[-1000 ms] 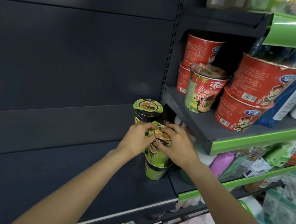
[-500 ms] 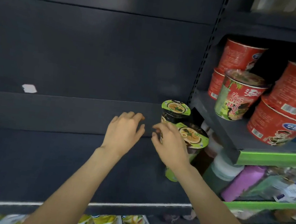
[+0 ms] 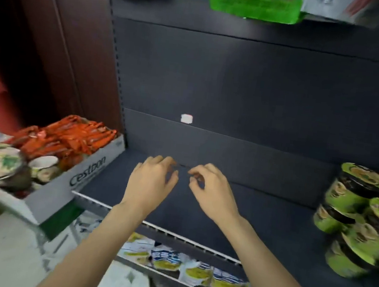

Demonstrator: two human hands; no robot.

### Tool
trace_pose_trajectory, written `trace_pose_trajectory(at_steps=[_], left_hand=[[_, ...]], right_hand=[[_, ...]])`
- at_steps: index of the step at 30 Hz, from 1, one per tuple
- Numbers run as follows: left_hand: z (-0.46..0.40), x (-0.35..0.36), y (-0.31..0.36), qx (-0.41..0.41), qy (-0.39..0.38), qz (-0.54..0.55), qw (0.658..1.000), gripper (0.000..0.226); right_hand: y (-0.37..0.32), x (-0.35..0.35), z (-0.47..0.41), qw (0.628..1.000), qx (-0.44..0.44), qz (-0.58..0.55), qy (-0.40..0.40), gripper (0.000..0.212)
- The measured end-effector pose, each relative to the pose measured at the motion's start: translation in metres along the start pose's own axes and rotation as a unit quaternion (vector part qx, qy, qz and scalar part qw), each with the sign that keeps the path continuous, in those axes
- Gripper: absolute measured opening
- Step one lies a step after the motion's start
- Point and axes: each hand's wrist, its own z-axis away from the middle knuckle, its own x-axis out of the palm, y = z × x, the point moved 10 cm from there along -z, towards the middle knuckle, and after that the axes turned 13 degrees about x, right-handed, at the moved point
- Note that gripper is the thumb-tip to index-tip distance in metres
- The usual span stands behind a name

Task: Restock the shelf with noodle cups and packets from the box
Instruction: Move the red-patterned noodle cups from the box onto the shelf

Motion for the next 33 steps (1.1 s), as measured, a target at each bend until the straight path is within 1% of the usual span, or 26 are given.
trace_pose_trajectory(at_steps=[3, 5, 9, 13, 16, 18, 21, 25, 28, 30, 33], left_hand=[[0.036, -0.033, -0.069, -0.022, -0.017, -0.006, 1.0, 0.024], [0.057, -0.054, -0.11, -0.045, -0.011, -0.002, 0.999, 0.024], [0.099, -0.091, -0.194, -0.117, 0.004, -0.01, 0.993, 0.023], [0.134, -0.11, -0.276, -0.201, 0.013, -0.017, 0.979, 0.026], [0.152, -0.121, -0.327, -0.245, 0.018, -0.023, 0.969, 0.029], [0.16, -0.124, -0.358, -0.261, 0.008, -0.039, 0.964, 0.034], [0.169, -0.123, -0.403, -0.285, -0.039, -0.059, 0.956, 0.057], [0.175, -0.104, -0.445, -0.27, -0.14, -0.064, 0.951, 0.09], [0.18, -0.087, -0.462, -0.254, -0.209, -0.061, 0.943, 0.109], [0.181, -0.082, -0.468, -0.243, -0.209, -0.033, 0.947, 0.113], [0.176, -0.082, -0.47, -0.204, -0.179, -0.004, 0.962, 0.108]], right_hand=[[-0.053, 0.052, -0.001, 1.0, -0.001, -0.026, -0.017, 0.017], [-0.085, 0.085, -0.003, 0.999, -0.004, -0.033, -0.029, 0.018], [-0.141, 0.149, -0.01, 0.996, -0.009, -0.054, -0.067, 0.021], [-0.187, 0.216, -0.021, 0.992, -0.022, -0.051, -0.116, 0.028], [-0.213, 0.263, -0.034, 0.987, -0.032, -0.049, -0.147, 0.033], [-0.228, 0.294, -0.045, 0.985, -0.04, -0.044, -0.165, 0.035], [-0.243, 0.334, -0.065, 0.981, -0.038, -0.027, -0.186, 0.04], [-0.252, 0.377, -0.088, 0.977, -0.016, -0.011, -0.21, 0.047], [-0.254, 0.398, -0.095, 0.977, -0.006, -0.003, -0.214, 0.049], [-0.253, 0.409, -0.097, 0.975, 0.009, -0.004, -0.223, 0.051], [-0.25, 0.424, -0.101, 0.971, 0.039, -0.005, -0.237, 0.058]])
